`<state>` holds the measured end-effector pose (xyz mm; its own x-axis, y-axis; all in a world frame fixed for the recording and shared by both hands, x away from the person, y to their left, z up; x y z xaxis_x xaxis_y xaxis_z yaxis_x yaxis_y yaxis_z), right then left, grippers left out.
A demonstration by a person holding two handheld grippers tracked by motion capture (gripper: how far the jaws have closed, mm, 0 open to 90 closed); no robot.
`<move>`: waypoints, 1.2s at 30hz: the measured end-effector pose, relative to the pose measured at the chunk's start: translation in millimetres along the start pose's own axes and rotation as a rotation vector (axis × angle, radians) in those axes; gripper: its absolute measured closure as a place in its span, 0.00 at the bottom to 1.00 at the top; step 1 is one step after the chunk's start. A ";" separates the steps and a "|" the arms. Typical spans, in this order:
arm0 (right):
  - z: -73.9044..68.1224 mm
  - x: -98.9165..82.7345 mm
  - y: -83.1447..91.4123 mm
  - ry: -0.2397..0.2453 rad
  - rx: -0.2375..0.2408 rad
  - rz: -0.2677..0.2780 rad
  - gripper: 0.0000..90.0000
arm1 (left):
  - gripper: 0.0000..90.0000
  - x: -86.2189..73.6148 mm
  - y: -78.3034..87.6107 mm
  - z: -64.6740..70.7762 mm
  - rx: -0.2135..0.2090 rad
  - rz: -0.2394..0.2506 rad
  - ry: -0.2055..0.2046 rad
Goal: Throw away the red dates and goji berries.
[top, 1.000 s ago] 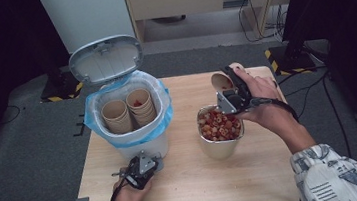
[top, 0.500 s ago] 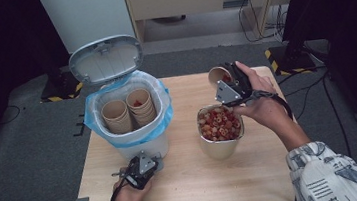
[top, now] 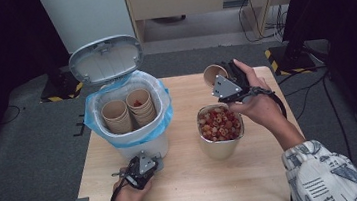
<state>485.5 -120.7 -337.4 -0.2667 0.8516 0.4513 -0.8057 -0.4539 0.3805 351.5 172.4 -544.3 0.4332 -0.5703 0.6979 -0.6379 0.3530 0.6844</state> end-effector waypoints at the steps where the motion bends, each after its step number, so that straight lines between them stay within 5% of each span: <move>1: -0.2 0.6 -0.4 -0.003 0.001 0.002 0.32 | 1.00 0.0 0.0 0.0 0.000 0.000 0.000; 16: 4.6 15.8 -7.0 -0.153 0.060 0.076 0.32 | 1.00 -0.1 0.1 0.1 0.000 0.000 0.001; 27: 7.5 27.7 -14.1 -0.306 0.119 0.137 0.32 | 1.00 -0.2 0.3 -0.3 0.001 -0.004 -0.004; 36: 8.4 34.5 -16.5 -0.351 0.136 0.163 0.32 | 1.00 -0.2 0.4 -0.3 0.001 -0.004 -0.004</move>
<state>494.0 -86.0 -321.4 -0.1695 0.6348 0.7538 -0.6844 -0.6263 0.3735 351.3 172.9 -544.1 0.4331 -0.5745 0.6946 -0.6370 0.3501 0.6868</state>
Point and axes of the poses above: each handheld gripper's, and its own axes: y roughly backward along the jaws, x roughly out of its top, z roughly to its right, the point moved 4 cm from there along -y, roughly forward along the jaws, and after that the axes turned 4 degrees about x, right-handed, at the moved point
